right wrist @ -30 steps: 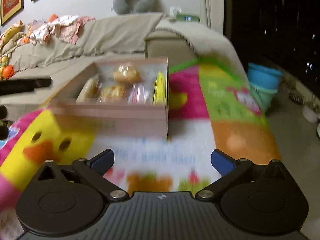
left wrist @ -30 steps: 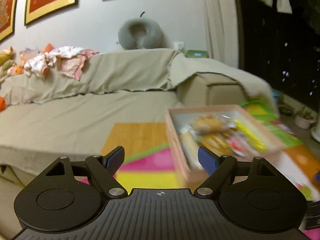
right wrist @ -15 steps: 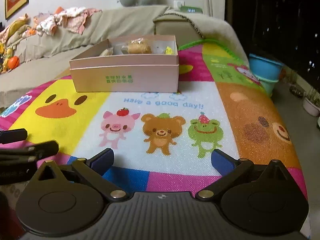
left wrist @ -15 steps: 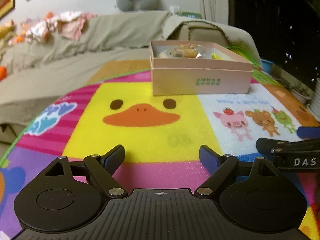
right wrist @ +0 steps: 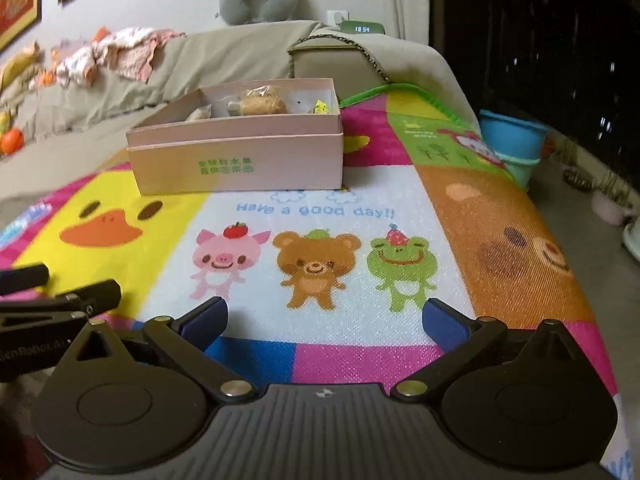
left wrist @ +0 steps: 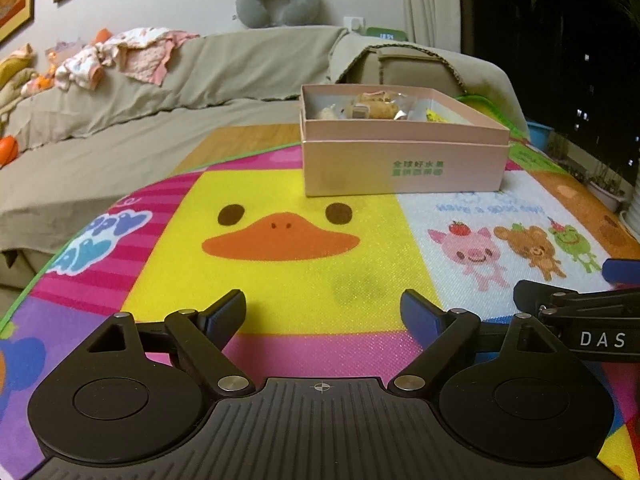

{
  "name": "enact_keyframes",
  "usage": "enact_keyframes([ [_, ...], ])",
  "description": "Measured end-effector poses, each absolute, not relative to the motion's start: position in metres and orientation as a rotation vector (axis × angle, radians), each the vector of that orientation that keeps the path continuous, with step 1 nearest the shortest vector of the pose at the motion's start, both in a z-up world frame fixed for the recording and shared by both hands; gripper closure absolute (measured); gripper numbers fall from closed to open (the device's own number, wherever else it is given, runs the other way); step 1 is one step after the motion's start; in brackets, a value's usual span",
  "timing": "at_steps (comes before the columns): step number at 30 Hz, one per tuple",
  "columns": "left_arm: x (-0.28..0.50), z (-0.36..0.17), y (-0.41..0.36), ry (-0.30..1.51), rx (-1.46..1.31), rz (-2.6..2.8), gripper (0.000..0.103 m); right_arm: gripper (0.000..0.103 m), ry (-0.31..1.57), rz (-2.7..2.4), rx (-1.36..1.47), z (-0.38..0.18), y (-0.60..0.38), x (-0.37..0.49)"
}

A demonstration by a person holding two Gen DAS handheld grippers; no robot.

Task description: Organize objects

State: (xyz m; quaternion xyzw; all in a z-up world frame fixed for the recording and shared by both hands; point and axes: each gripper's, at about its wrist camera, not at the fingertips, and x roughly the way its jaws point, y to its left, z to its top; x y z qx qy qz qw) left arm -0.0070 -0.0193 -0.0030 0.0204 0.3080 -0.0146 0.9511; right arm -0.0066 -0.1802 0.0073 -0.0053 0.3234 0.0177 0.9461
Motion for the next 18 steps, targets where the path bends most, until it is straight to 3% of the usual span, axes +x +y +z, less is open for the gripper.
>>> enact_keyframes([
  [18, -0.007, -0.0027, -0.0141, 0.627, 0.021, -0.036, 0.013, 0.0, 0.658, 0.039, 0.008, 0.0067, -0.1815, -0.0067],
])
